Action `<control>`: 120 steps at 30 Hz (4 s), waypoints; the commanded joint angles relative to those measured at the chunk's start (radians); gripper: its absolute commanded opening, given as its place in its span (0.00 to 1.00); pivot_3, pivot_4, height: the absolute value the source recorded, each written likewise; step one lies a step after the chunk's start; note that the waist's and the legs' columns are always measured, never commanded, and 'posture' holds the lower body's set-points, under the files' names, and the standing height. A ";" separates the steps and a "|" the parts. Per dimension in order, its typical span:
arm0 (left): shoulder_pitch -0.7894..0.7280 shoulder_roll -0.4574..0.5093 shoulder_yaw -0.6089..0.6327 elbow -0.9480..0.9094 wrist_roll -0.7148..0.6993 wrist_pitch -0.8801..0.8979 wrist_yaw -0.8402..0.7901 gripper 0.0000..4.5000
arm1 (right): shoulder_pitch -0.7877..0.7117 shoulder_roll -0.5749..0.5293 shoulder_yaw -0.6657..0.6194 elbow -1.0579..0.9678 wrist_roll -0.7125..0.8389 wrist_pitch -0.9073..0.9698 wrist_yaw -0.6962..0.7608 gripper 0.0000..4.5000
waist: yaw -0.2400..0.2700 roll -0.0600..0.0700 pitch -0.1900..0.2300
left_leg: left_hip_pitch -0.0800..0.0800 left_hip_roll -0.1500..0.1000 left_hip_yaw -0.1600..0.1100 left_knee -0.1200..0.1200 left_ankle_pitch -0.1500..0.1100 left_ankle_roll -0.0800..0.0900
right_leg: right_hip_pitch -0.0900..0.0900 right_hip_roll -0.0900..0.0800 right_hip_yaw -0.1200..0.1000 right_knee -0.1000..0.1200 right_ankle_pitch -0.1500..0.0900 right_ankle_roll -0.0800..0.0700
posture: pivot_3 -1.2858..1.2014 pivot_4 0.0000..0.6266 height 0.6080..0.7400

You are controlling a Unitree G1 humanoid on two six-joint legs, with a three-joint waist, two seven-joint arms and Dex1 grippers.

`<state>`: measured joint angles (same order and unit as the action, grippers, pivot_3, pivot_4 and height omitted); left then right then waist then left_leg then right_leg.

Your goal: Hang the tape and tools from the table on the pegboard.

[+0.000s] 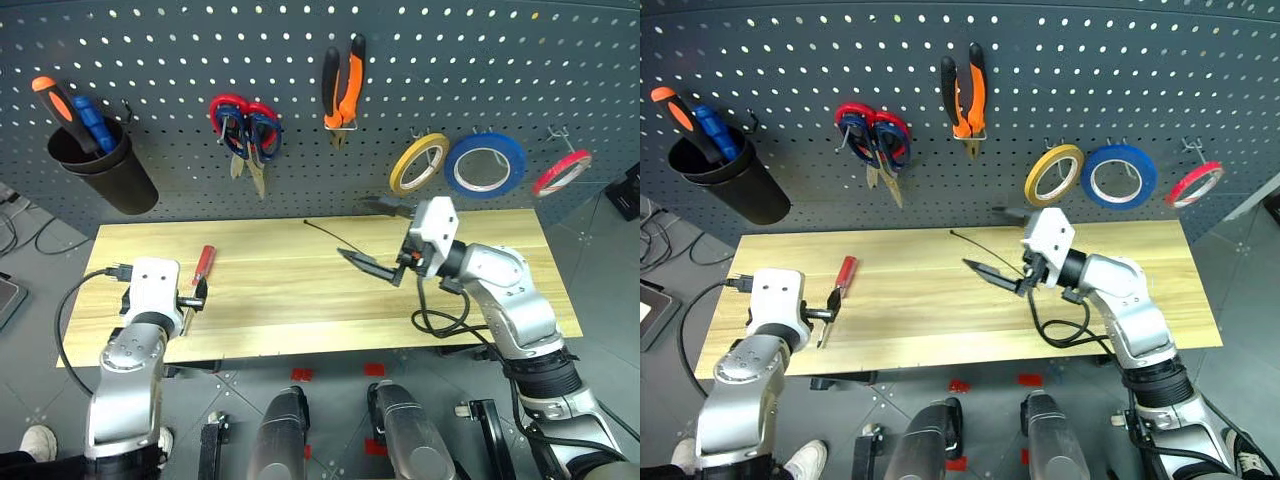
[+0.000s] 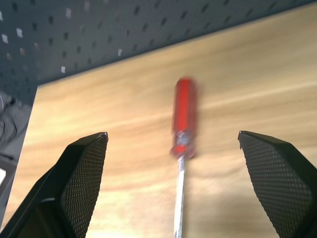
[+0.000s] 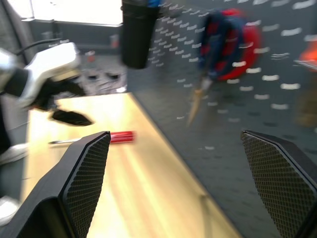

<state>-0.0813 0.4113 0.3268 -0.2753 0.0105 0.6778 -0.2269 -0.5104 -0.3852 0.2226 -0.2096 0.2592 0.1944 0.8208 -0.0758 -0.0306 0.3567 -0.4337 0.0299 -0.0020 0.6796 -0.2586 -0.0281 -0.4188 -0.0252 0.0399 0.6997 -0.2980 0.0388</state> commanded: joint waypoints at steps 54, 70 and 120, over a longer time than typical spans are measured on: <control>-0.480 0.226 -0.145 0.706 -0.078 -0.092 -0.189 0.20 | -0.048 0.053 0.020 -0.136 0.041 0.264 -0.071 1.00 | -0.006 0.001 0.088 | 0.000 0.002 0.003 -0.002 0.003 -0.004 | -0.004 0.001 0.001 0.000 0.000 0.000 | 0.46 0.76 1.00; -0.056 0.101 -0.200 -0.240 0.023 0.135 0.014 0.20 | 0.014 0.086 -0.132 -0.168 0.188 0.175 -0.058 1.00 | -0.004 -0.004 0.075 | -0.002 0.001 0.000 -0.004 0.004 -0.007 | -0.003 -0.001 0.000 -0.002 0.000 0.000 | 0.48 0.51 1.00; -0.615 0.072 -0.040 0.114 0.246 -0.441 0.399 0.20 | -0.160 0.220 -0.163 -0.044 0.239 0.035 -0.157 1.00 | 0.020 -0.015 -0.052 | -0.004 0.000 0.002 -0.001 0.004 -0.007 | -0.005 -0.002 -0.002 0.000 0.000 0.000 | 0.48 0.36 1.00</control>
<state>-0.6954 0.4787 0.2648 -0.0889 0.2543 0.2339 0.1606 -0.6783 -0.1671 0.0635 -0.2268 0.4928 0.2553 0.6539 -0.0558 -0.0460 0.3046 -0.4381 0.0294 -0.0001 0.6791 -0.2547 -0.0350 -0.4239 -0.0273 0.0375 0.6995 -0.2979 0.0388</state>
